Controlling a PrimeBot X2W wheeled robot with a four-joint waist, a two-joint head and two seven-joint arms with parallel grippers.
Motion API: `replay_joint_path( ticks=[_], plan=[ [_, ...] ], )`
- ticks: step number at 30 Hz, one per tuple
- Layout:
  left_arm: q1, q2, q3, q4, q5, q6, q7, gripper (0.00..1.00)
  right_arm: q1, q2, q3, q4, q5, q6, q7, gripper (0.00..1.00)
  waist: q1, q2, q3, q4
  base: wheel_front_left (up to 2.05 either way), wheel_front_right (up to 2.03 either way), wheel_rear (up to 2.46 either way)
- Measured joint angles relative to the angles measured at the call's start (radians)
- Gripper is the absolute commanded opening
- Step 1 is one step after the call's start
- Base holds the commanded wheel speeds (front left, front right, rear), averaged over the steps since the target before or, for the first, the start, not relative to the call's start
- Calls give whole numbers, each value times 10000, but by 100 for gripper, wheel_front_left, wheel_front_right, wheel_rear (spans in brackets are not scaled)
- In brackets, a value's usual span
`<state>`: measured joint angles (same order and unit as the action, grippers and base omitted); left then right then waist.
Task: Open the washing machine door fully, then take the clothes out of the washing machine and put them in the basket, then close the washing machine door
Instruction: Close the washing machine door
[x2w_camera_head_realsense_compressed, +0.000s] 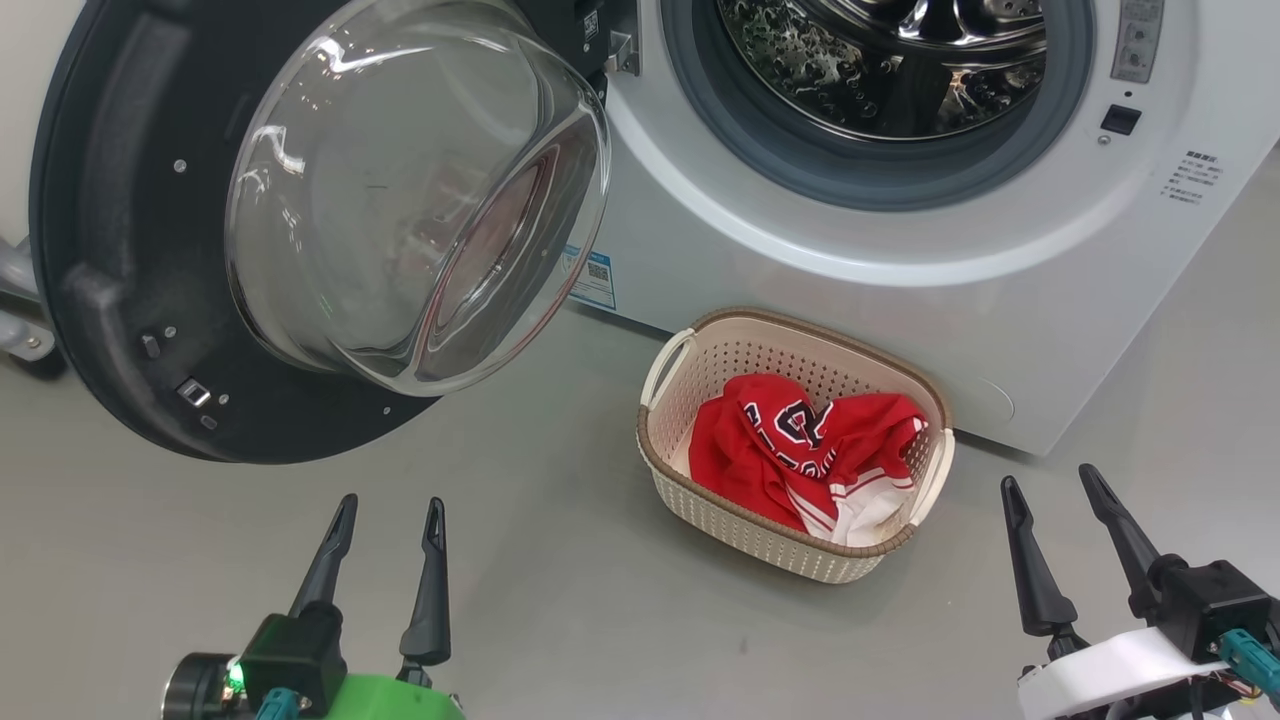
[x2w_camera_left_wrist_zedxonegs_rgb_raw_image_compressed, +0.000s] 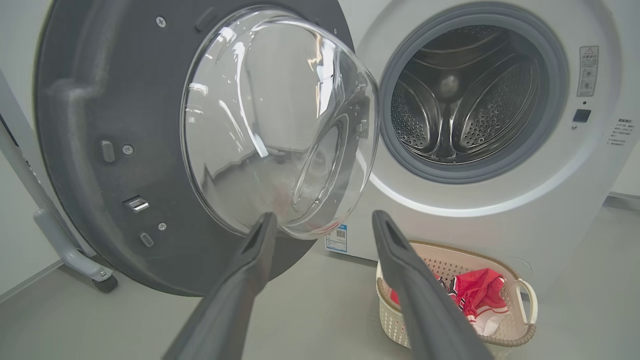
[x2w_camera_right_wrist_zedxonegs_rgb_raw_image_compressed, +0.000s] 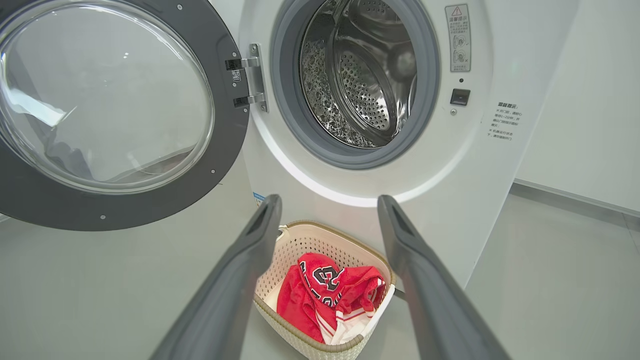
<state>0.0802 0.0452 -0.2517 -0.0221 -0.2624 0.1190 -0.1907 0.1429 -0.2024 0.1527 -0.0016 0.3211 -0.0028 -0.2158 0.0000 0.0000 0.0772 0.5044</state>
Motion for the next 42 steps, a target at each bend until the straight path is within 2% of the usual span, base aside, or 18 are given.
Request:
replay_joint_path(
  ticks=[13, 14, 16, 17, 28, 31, 32, 37, 42],
  plan=[
    [71, -2, 136, -92, -27, 0, -56, 100, 0, 15, 46, -71, -10, -2, 38, 100, 0, 0, 94, 10, 0, 0, 0],
    [71, -2, 136, -96, -73, 0, -56, 68, 0, 13, 46, -86, -10, -2, 38, 100, 0, 0, 100, 14, 0, 0, 0],
    [72, -2, 138, -100, -111, 0, -58, 14, 0, 13, 46, -102, -12, -2, 40, 100, 0, 0, 111, 25, 0, 0, 0],
    [73, -2, 140, -100, -115, 0, -58, 0, 0, 13, 46, -104, -12, -2, 40, 100, 0, 0, 115, 31, 0, 0, 0],
    [83, 2, -286, -362, -569, 0, -236, 0, -2, 2, 50, -121, -12, -2, 86, 100, 0, 0, 148, 90, 0, 0, 0],
    [76, 12, -744, -897, -1933, -19, -334, 0, -5, -4, 59, -146, -12, -2, 111, 100, 0, 0, 180, 96, 0, 0, 0],
    [69, 10, -926, -1277, -3127, -196, -397, 0, -6, -12, 61, -155, -12, -2, 127, 100, 0, 0, 205, 97, 0, 0, 0],
    [43, 17, -1045, -2176, -5244, -627, -497, 0, -12, -73, 54, -180, -12, -2, 127, 100, 0, 0, 254, 96, 0, 0, 0],
    [-133, 19, -1012, -3402, -8326, -1221, -587, 0, -18, -104, 23, -209, -12, -4, 127, 100, 0, 0, 269, 109, 0, 0, 0]
  ],
)
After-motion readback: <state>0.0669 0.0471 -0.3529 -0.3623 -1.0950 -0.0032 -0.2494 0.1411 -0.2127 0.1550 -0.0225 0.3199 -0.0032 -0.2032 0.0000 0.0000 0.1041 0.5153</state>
